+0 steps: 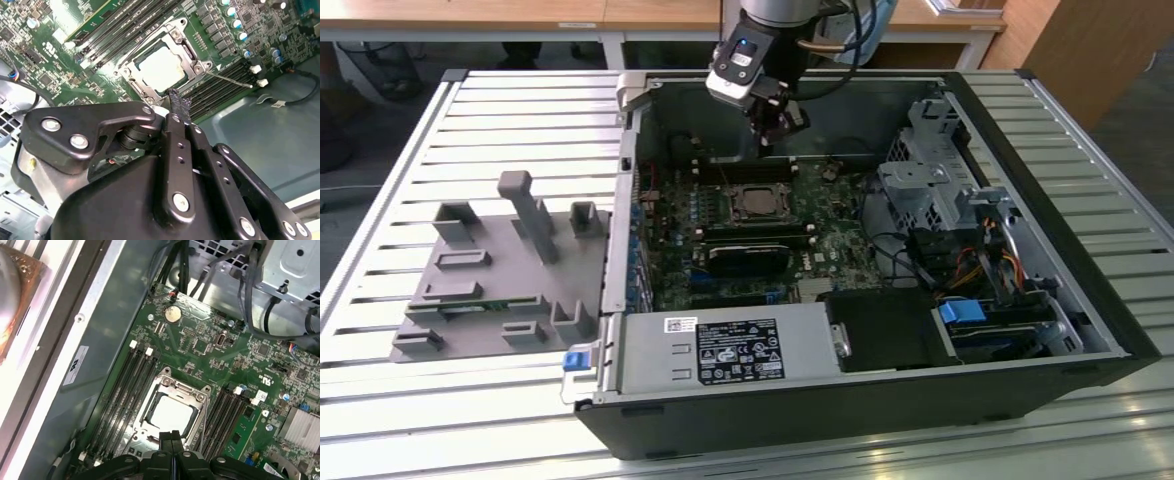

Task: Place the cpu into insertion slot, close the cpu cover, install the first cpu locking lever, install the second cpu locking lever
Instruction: 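Install the first cpu locking lever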

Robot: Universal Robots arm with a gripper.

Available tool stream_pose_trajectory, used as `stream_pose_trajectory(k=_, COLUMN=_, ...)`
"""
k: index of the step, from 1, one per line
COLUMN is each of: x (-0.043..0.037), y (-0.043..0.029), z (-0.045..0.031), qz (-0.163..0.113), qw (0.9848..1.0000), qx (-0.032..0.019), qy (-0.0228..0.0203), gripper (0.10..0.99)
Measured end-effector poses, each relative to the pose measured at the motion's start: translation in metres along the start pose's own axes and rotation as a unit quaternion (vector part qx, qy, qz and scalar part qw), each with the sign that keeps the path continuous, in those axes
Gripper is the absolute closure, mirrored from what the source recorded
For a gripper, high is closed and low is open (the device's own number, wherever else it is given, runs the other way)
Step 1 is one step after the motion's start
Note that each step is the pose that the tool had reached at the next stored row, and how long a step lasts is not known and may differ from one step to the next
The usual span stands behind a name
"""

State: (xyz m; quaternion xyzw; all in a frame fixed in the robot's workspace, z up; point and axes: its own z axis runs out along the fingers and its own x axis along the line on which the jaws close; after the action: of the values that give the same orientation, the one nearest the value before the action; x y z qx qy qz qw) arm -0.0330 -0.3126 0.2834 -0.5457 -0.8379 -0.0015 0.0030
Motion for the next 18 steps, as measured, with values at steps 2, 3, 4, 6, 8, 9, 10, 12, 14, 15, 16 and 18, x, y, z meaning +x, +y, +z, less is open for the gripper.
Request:
stream_pose_trajectory(k=2, x=0.0, y=0.0, z=0.0, qz=-0.012, qw=0.9999, qx=0.0001, qy=0.0, gripper=0.969)
stream_pose_trajectory(k=3, x=0.0, y=0.0, z=0.0, qz=-0.018, qw=0.9998, qx=0.0001, qy=0.0, gripper=0.969)
stream_pose_trajectory(k=4, x=0.0, y=0.0, z=0.0, qz=-0.024, qw=0.9997, qx=0.0001, qy=0.0, gripper=0.969)
stream_pose_trajectory(k=6, x=0.0, y=0.0, z=0.0, qz=-0.035, qw=0.9994, qx=0.0002, qy=0.0, gripper=0.969)
stream_pose_trajectory(k=8, x=0.0, y=0.0, z=0.0, qz=-0.047, qw=0.9989, qx=0.0003, qy=0.0, gripper=0.969)
stream_pose_trajectory(k=9, x=0.0, y=0.0, z=0.0, qz=-0.053, qw=0.9986, qx=0.0003, qy=-0.0001, gripper=0.969)
stream_pose_trajectory(k=10, x=0.0, y=0.0, z=0.0, qz=-0.058, qw=0.9983, qx=0.0004, qy=-0.0001, gripper=0.969)
stream_pose_trajectory(k=12, x=0.0, y=0.0, z=0.0, qz=-0.07, qw=0.9976, qx=0.0005, qy=0.0, gripper=0.969)
stream_pose_trajectory(k=14, x=0.0, y=0.0, z=0.0, qz=-0.082, qw=0.9966, qx=0.0005, qy=-0.0001, gripper=0.969)
stream_pose_trajectory(k=15, x=0.0, y=0.0, z=0.0, qz=-0.088, qw=0.9961, qx=0.0006, qy=-0.0001, gripper=0.969)
stream_pose_trajectory(k=16, x=0.0, y=0.0, z=0.0, qz=-0.095, qw=0.9955, qx=0.0006, qy=-0.0001, gripper=0.969)
stream_pose_trajectory(k=18, x=0.0, y=0.0, z=0.0, qz=-0.112, qw=0.9937, qx=0.0007, qy=-0.0001, gripper=0.969)
